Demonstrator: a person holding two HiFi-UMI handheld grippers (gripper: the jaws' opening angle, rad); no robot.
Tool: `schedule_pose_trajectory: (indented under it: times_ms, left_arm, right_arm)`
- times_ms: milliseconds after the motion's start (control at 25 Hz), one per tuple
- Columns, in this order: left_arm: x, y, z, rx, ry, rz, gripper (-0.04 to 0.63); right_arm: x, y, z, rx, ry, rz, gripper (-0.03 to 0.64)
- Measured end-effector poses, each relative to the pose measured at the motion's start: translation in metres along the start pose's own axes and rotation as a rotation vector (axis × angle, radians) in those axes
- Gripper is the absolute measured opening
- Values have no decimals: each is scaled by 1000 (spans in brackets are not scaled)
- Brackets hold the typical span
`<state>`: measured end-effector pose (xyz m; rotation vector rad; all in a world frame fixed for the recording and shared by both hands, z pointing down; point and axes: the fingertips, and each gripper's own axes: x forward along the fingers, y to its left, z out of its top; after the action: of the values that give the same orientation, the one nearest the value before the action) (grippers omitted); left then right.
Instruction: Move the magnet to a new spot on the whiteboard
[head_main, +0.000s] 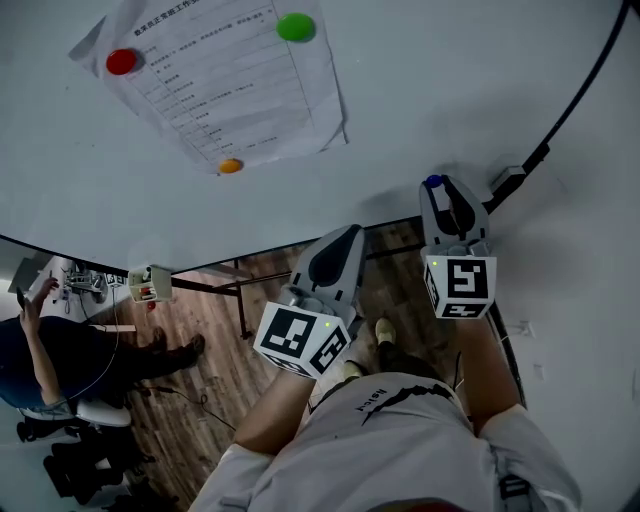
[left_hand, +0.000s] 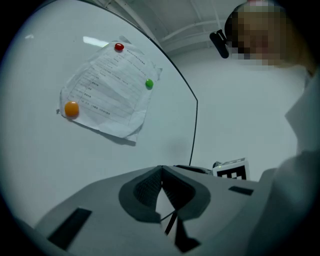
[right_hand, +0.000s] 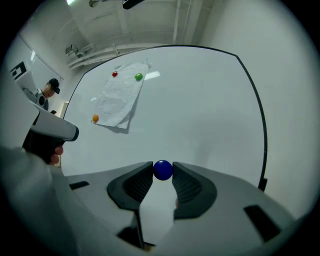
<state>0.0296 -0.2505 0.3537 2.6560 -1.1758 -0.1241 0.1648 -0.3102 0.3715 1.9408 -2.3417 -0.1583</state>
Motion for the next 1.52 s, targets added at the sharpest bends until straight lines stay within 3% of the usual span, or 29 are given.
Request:
schedule_pose_trajectory:
  times_ms: [680,1520]
  left_arm:
    - [50,23,-21,-15,56,25,11]
    - [22,3,-23,-14,55,13,11]
  right_arm:
    - [58,-27,-32,28,5,16,126]
    - [19,-14,-21,35,11,17,124]
